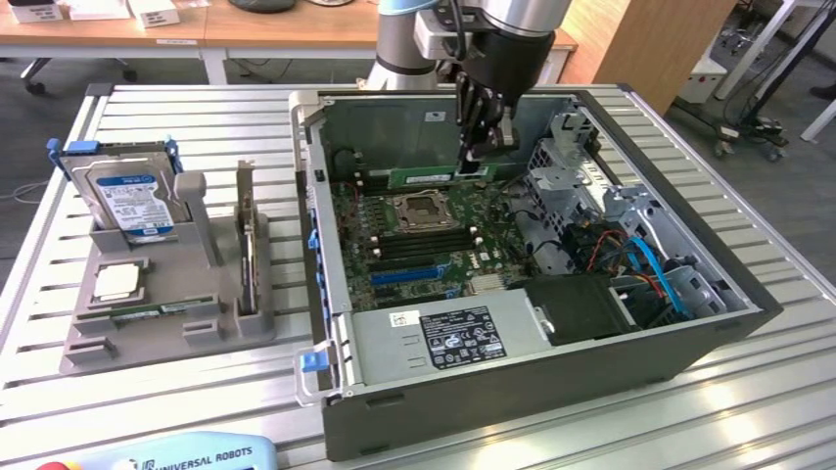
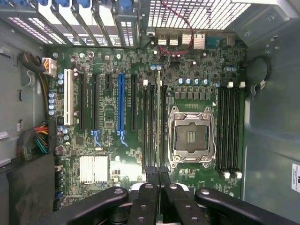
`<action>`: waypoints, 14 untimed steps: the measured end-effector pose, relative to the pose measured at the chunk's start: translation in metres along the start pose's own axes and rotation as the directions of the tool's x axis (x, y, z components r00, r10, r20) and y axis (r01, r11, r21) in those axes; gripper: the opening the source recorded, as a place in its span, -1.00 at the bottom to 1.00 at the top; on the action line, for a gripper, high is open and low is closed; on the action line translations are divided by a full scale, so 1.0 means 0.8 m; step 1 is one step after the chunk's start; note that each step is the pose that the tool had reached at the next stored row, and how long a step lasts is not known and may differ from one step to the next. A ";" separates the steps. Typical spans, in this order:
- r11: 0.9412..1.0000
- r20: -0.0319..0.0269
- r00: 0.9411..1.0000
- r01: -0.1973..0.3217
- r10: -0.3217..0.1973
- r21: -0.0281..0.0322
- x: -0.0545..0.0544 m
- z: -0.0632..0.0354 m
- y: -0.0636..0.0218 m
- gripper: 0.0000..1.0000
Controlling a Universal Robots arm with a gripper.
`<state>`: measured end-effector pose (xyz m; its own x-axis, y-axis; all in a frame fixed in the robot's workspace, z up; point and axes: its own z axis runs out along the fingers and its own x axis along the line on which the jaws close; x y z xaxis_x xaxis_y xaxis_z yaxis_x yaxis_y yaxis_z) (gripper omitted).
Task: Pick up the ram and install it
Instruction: 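Insert the ram into the slot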
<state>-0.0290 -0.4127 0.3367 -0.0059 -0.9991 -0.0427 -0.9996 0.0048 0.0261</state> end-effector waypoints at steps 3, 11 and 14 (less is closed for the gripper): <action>1.000 0.000 1.000 0.000 0.000 0.001 0.000 0.000 0.000 -0.77; 1.000 0.000 1.000 0.000 0.000 0.000 0.000 0.007 0.000 -0.77; 1.000 0.000 1.000 0.000 0.000 -0.001 0.001 0.013 0.000 -0.77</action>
<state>-0.0291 -0.4127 0.3260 -0.0059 -0.9991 -0.0424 -0.9996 0.0047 0.0273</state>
